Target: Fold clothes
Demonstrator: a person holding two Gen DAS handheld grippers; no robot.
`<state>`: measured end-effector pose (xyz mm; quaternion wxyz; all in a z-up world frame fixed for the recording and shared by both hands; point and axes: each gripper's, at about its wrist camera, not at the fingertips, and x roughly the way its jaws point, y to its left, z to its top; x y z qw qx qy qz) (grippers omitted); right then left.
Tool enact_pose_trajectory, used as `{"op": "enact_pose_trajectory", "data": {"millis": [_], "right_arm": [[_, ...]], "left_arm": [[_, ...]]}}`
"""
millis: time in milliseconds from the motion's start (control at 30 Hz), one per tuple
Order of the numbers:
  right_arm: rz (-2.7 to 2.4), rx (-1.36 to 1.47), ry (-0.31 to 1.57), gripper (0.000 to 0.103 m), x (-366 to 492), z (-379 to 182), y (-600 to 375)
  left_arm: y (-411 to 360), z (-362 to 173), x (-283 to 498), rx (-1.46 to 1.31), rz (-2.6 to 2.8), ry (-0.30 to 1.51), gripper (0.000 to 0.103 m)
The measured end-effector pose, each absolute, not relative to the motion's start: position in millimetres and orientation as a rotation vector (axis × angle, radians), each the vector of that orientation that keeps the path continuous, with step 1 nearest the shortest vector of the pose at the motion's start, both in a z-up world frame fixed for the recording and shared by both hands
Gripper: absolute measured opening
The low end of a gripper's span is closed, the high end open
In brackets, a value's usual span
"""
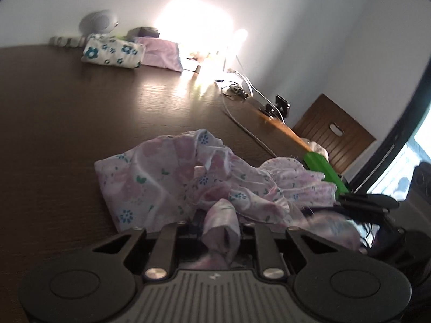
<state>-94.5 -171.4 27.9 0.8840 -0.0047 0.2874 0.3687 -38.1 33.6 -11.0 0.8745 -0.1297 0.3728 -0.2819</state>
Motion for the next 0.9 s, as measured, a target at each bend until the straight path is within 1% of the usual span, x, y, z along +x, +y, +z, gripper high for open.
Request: {"op": "enact_pose_trajectory", "data": {"millis": [33,100,133,167,233,267,333,367,400,433,467,500,533,567,600,633,667,733,767,800,867,900], "right_arm": [[0.774,-0.006,0.596,0.058,-94,29,-171],[0.778,-0.029,0.615,0.057,-88,25,-163],[0.756,-0.046,0.634,0.044,-84,20,-159],[0.727,-0.065,0.655,0.012,-81,16,-154],[0.654,-0.064,0.671,0.012,-72,12,-150],[0.608,-0.021,0.656,0.008,-67,16,-154],[0.537,0.064,0.600,0.008,-62,27,-166],[0.515,0.087,0.556,0.008,-62,31,-171],[0.492,0.101,0.523,0.008,-62,34,-176],[0.473,0.099,0.516,0.008,-62,35,-177],[0.474,0.079,0.528,0.009,-60,35,-178],[0.478,0.045,0.548,0.010,-58,34,-177],[0.472,0.002,0.567,0.017,-57,32,-176],[0.462,-0.042,0.584,0.028,-57,31,-175],[0.444,-0.071,0.586,0.033,-59,32,-176],[0.423,-0.096,0.584,0.039,-62,34,-179],[0.403,-0.121,0.581,0.042,-64,36,-181],[0.369,-0.116,0.580,0.045,-67,42,-194],[0.369,-0.096,0.579,0.045,-69,45,-202],[0.371,-0.078,0.579,0.045,-71,49,-209],[0.388,-0.059,0.574,0.051,-74,56,-217],[0.395,-0.067,0.575,0.052,-77,58,-217]], "left_arm": [[34,-11,-35,-0.286,-0.574,0.795,0.018],[34,-11,-32,-0.294,-0.564,0.807,0.018],[33,-10,-32,-0.296,-0.560,0.809,0.018],[33,-10,-32,-0.299,-0.555,0.811,0.018],[33,-9,-32,-0.311,-0.559,0.811,0.018],[34,-8,-34,-0.312,-0.566,0.805,0.021],[36,-7,-38,-0.301,-0.586,0.786,0.029],[37,-5,-41,-0.294,-0.601,0.775,0.041],[38,-3,-44,-0.287,-0.616,0.763,0.055],[36,2,-49,-0.253,-0.645,0.734,0.061],[34,8,-56,-0.211,-0.678,0.700,0.075],[31,13,-62,-0.169,-0.711,0.665,0.083],[25,18,-67,-0.104,-0.735,0.637,0.085],[17,22,-71,-0.033,-0.756,0.611,0.087],[10,26,-76,0.038,-0.777,0.583,0.088],[1,26,-75,0.093,-0.783,0.591,0.088],[-7,24,-72,0.136,-0.774,0.614,0.087],[-21,16,-67,0.218,-0.739,0.652,0.077],[-26,12,-65,0.258,-0.713,0.663,0.062],[-27,8,-62,0.264,-0.692,0.674,0.042],[-23,4,-58,0.226,-0.659,0.685,0.023],[-19,4,-57,0.185,-0.647,0.680,0.017]]}}
